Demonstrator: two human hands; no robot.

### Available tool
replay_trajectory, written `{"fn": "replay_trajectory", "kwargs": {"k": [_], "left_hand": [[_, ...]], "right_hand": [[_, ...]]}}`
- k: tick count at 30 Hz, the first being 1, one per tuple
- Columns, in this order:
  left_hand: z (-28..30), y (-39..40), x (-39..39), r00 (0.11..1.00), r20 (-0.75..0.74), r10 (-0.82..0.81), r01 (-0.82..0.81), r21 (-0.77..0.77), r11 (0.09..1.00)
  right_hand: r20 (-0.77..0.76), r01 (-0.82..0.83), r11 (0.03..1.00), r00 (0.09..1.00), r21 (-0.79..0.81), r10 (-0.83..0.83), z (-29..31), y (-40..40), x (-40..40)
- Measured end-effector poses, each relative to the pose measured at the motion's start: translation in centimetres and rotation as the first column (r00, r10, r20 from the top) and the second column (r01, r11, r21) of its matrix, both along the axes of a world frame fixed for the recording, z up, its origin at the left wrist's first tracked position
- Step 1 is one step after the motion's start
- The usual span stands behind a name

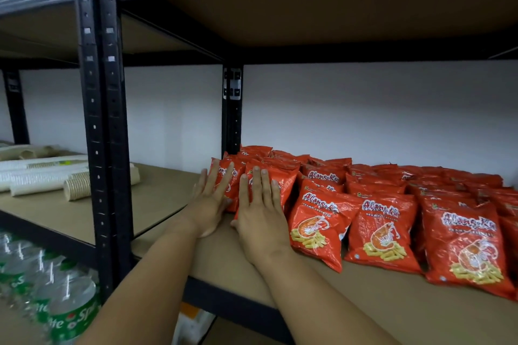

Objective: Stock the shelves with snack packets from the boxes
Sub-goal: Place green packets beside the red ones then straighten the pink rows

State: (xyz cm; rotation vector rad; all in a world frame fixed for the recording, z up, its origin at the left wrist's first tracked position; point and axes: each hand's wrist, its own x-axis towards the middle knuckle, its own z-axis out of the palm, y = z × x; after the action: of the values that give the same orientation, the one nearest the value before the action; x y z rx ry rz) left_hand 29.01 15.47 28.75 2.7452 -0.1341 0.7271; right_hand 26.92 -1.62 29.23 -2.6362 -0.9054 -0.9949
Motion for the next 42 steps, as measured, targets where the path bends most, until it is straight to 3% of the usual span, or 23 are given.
{"fn": "replay_trajectory", "kwargs": {"k": [6,10,19,22,27,33,42], "left_hand": [[-0.5,-0.7,-3.1,0.990,0.134,0.051,-0.045,-0.046,0.998],[0.3,-3.3,-8.7,0.992,0.123,0.037,-0.021,-0.124,0.992],[7.5,-12.0,-23.7,0.947,0.319,-0.022,0.025,-0.005,1.000],[9.5,-14.5,-28.0,0.938,0.345,-0.030,0.019,0.036,0.999],[14.2,-16.6,-31.3,0.913,0.404,-0.055,0.025,0.079,0.997],[23.6,-15.4,-30.1,0.868,0.496,-0.006,-0.033,0.070,0.997],[40.4,-12.9,-28.0,0.912,0.409,0.030,-0.043,0.022,0.999]], "right_hand": [[0.067,0.076,0.996,0.995,-0.043,-0.073,0.6,-1.7,-2.0],[0.065,0.052,0.999,0.996,0.011,-0.053,0.6,-5.0,-6.0],[-0.086,-0.019,1.000,0.996,0.013,0.020,5.2,-13.8,-19.5],[-0.051,-0.058,0.997,0.997,0.054,0.061,7.8,-15.4,-23.5],[0.038,-0.132,0.989,0.991,0.068,0.130,14.4,-16.2,-26.6],[0.126,-0.197,0.976,0.975,0.092,0.185,26.3,-15.3,-24.7],[0.096,-0.226,0.972,0.971,0.069,0.219,42.5,-12.6,-21.9]]}}
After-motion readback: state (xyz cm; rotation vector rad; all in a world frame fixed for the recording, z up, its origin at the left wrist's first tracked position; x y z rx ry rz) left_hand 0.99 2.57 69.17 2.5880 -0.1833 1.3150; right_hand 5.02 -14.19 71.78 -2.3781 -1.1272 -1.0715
